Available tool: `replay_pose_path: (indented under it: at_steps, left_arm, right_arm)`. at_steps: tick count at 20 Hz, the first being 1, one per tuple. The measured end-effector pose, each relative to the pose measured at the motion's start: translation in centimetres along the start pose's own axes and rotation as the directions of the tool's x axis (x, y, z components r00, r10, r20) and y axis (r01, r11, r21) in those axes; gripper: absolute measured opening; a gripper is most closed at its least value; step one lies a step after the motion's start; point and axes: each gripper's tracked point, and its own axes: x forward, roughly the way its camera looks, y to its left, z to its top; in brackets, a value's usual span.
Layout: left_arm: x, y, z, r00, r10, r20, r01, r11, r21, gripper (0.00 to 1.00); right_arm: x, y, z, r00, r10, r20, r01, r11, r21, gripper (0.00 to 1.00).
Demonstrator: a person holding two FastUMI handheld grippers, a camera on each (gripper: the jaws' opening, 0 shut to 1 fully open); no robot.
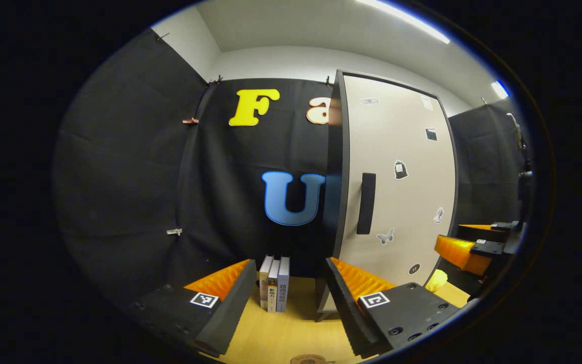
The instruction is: Open the cabinet door with the right hand, grasp the bottle in the cabinet with the left hand and place it on the coaster, then close the cabinet door with the right hand.
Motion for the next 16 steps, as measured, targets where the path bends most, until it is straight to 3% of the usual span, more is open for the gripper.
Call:
replay_pose_path:
  at_steps: [3,7,16]
  left_arm:
    - [1.5,2.8,-0.2,0.999,-0.042,0.002,0.042,0.999,0.027,0.83]
    - [2.2,5.0,-0.3,0.996,-0.092,-0.01,0.092,0.995,0.022,0.86]
    - [3.3,7.5,-2.0,0.99,-0.133,-0.05,0.133,0.991,0.006,0.86]
  right_arm:
    - [2.1,3.1,0.2,0.999,-0.043,0.023,0.044,0.998,-0.042,0.98]
    - [5.3,6.5,1.0,0.998,-0.048,0.046,0.047,0.999,0.019,0.97]
    - [14.4,6.7,1.9,0.989,-0.129,0.071,0.123,0.988,0.089,0.97]
